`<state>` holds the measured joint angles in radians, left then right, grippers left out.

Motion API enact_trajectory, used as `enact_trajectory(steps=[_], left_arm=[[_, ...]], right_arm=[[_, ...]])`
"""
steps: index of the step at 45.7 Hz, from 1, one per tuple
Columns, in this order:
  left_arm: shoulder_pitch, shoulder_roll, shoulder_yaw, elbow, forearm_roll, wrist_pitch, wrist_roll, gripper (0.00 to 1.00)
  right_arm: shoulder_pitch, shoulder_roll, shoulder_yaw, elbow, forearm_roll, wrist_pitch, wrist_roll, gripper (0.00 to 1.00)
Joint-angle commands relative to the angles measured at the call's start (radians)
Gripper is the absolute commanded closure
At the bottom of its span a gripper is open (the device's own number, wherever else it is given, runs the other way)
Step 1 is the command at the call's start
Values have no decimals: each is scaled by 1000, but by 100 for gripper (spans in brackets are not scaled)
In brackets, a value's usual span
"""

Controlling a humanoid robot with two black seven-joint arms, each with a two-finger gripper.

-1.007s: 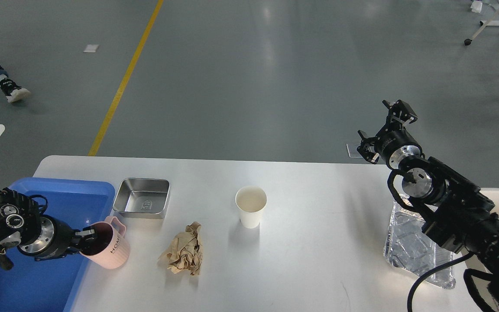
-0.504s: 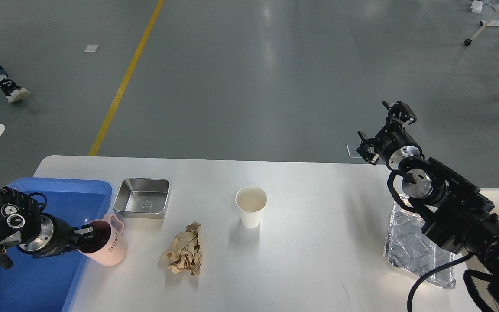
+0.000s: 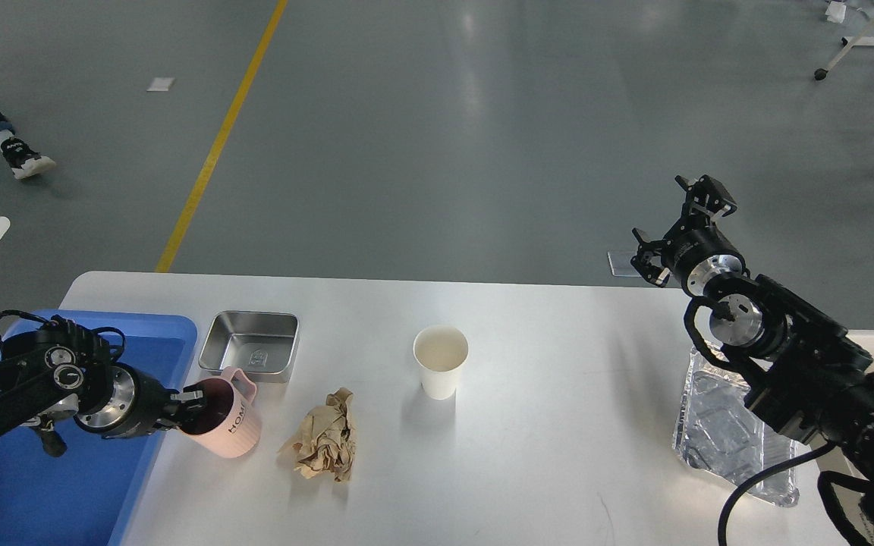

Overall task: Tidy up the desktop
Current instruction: 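Grasp the pink mug with the left gripper and lift it, then carry the mug over the blue bin and lower it inside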

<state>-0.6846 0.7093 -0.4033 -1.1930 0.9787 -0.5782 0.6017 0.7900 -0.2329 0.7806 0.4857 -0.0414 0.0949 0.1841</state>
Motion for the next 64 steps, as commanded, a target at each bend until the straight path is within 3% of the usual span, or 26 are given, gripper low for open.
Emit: enact_trajectory(steps=[1, 12, 33, 43, 50, 55, 64], left_arm=[[-42, -24, 47, -4, 0, -9, 1, 100], [-116, -42, 84, -31, -2, -43, 10, 100], [-213, 32, 86, -76, -35, -77, 16, 100], [-282, 122, 84, -77, -110, -112, 16, 100], [-308, 248, 41, -85, -112, -170, 4, 100], [-277, 387, -8, -105, -118, -216, -26, 100], [-233, 671, -19, -131, -199, -244, -193, 100]], right_arm=[[0, -13, 0, 1, 1, 0, 0, 0], [0, -34, 0, 2, 1, 0, -2, 0], [2, -40, 0, 17, 3, -10, -5, 0], [2, -48, 0, 25, 1, -12, -5, 0], [3, -49, 0, 30, 3, -12, -5, 0], [3, -51, 0, 30, 1, -12, -5, 0], [6, -55, 0, 31, 1, -11, -5, 0]])
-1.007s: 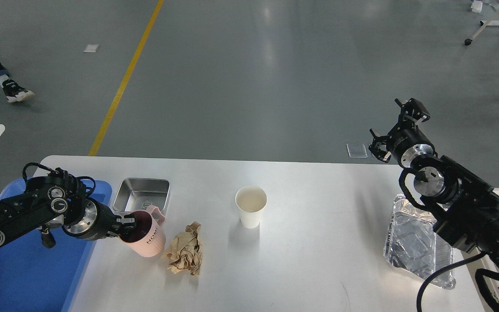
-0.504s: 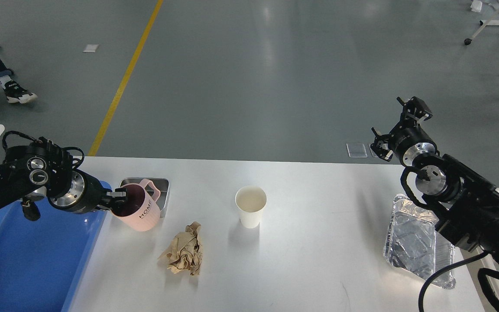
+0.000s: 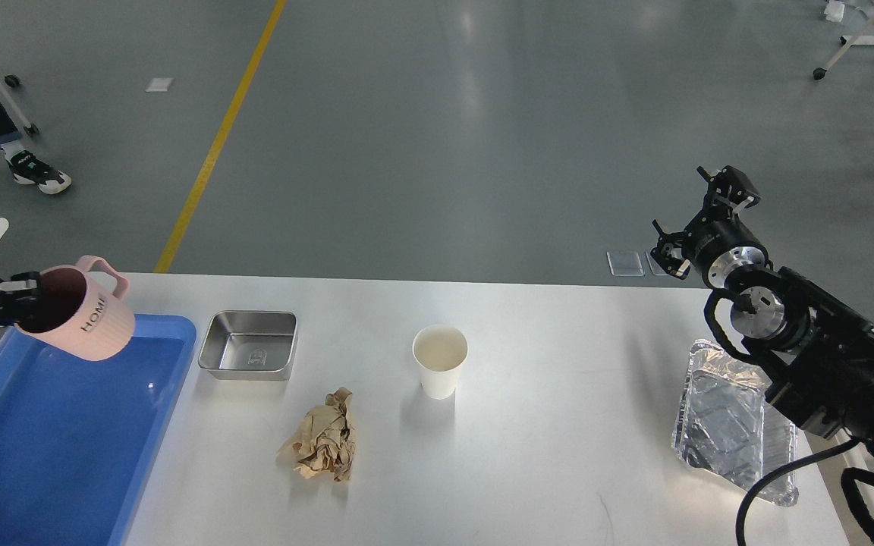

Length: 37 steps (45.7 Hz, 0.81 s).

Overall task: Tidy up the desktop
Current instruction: 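Carry the mug over the blue bin and lower it inside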

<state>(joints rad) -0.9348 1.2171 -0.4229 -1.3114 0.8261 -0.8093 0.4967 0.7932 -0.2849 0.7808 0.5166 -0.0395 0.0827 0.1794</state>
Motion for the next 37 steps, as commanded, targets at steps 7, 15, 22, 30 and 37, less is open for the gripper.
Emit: enact_trajectory(steps=[7, 15, 22, 30, 37], left_arm=[[30, 389, 6, -23, -126, -77, -167, 100], [22, 627, 4, -20, -174, -151, -214, 100], [18, 699, 25, -8, -174, -151, -231, 100], [1, 667, 95, -8, -176, -151, -228, 100], [1, 602, 191, -8, -176, -104, -228, 100]], right_arm=[[9, -7, -2, -1, 0, 2, -3, 0], [11, -5, -2, 0, 0, 2, -5, 0], [12, 1, -2, 0, 0, 0, -5, 0], [9, 4, -3, 8, 0, 0, -3, 0], [1, -2, -5, 22, 0, 0, -3, 0]])
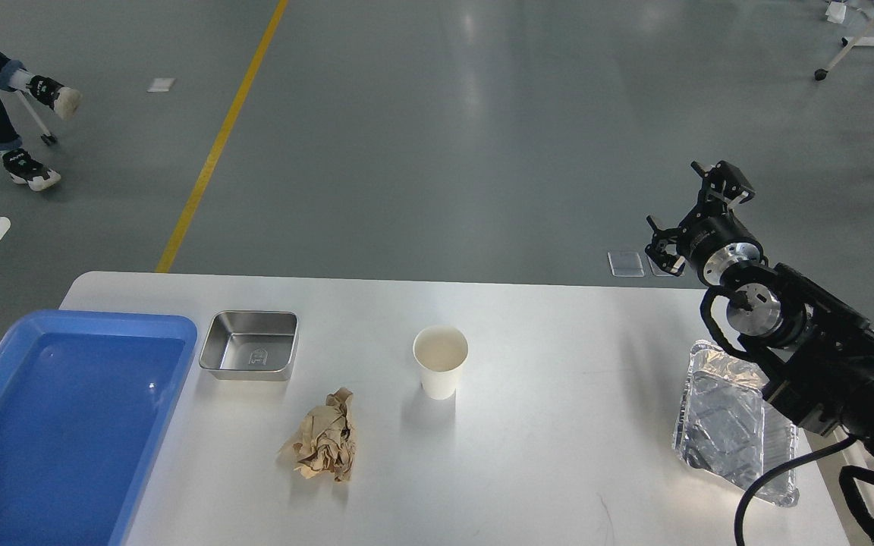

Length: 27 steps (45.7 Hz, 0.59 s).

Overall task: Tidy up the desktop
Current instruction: 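Carry the mug over the blue bin and lower it inside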

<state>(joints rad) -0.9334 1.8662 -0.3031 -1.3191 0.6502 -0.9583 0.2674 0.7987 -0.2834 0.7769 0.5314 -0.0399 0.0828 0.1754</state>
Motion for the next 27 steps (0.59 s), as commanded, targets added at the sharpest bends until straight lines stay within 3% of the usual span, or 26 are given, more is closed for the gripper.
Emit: enact_trajectory(steps=[1, 14, 27], left_arm=[[1, -61, 87, 0, 0, 58, 1, 100], [4, -257, 369, 0, -84, 309, -14, 100], [50, -421, 417, -2, -130, 460, -4, 100]], right_arm=[[-4, -3, 1, 7, 0, 0, 1, 0], [-13, -5, 1, 13, 0, 0, 1, 0], [-15, -16, 1, 22, 0, -1, -1, 0]])
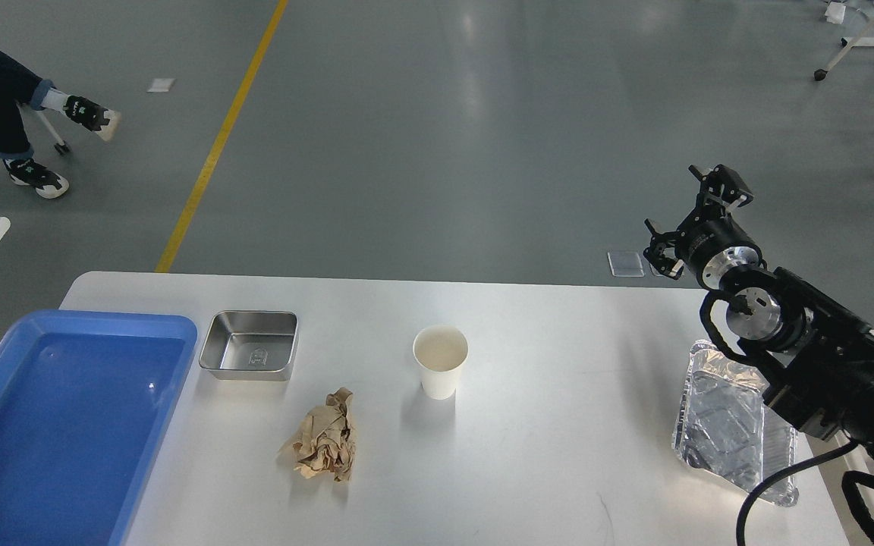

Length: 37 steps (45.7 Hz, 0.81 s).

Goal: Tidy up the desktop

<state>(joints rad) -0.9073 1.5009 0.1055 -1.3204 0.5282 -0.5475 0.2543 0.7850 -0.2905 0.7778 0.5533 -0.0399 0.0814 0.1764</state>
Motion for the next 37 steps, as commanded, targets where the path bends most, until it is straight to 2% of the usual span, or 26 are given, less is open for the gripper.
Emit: enact_trajectory(steps=[1, 13, 26, 37], left_arm=[[30, -67, 8, 0, -8, 57, 11, 100], [117, -183, 8, -3, -7, 144, 26, 100], [191, -220, 5, -3, -5, 173, 33, 100], [202, -240, 3, 0, -5, 192, 30, 100]], right_arm=[[-1, -10, 0, 0, 0, 0, 0, 0], [-4, -19, 0, 0, 0, 0, -2, 0], [-4, -29, 0, 0, 0, 0, 0, 0], [-6, -29, 0, 0, 2, 0, 0, 0]])
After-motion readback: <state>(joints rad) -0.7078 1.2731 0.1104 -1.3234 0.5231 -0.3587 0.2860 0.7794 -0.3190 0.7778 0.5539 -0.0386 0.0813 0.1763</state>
